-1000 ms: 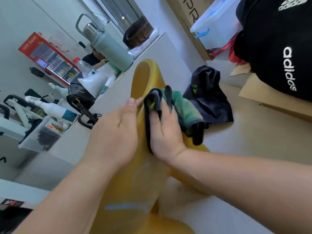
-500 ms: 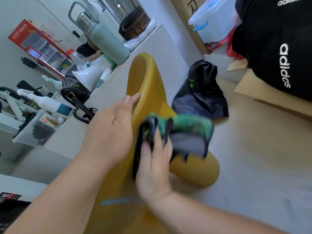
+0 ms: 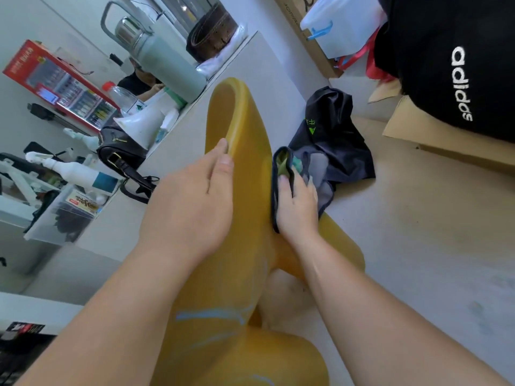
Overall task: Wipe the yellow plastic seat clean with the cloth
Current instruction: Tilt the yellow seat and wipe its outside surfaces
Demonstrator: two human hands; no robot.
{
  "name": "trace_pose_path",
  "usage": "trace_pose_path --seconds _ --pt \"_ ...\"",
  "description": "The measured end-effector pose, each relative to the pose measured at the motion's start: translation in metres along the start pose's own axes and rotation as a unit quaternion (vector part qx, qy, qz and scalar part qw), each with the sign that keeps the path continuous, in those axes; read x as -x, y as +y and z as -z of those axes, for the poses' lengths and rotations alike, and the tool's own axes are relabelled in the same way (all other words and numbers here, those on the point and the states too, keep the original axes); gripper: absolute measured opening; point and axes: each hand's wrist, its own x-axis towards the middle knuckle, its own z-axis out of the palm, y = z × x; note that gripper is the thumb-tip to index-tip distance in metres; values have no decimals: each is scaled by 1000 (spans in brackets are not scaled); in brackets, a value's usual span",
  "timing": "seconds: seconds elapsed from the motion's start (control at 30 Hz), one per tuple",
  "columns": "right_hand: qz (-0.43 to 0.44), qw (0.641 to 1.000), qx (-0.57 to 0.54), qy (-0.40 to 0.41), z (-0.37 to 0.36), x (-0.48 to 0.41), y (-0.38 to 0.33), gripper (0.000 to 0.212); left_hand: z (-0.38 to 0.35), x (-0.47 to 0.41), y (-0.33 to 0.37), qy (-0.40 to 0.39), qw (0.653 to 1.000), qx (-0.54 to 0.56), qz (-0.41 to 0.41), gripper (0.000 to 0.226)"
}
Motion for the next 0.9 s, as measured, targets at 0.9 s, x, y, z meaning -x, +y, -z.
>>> trace_pose_path --seconds 0.9 --pt "-119 992 50 13 25 18 137 61 -8 29 -23 -23 981 -168 -95 69"
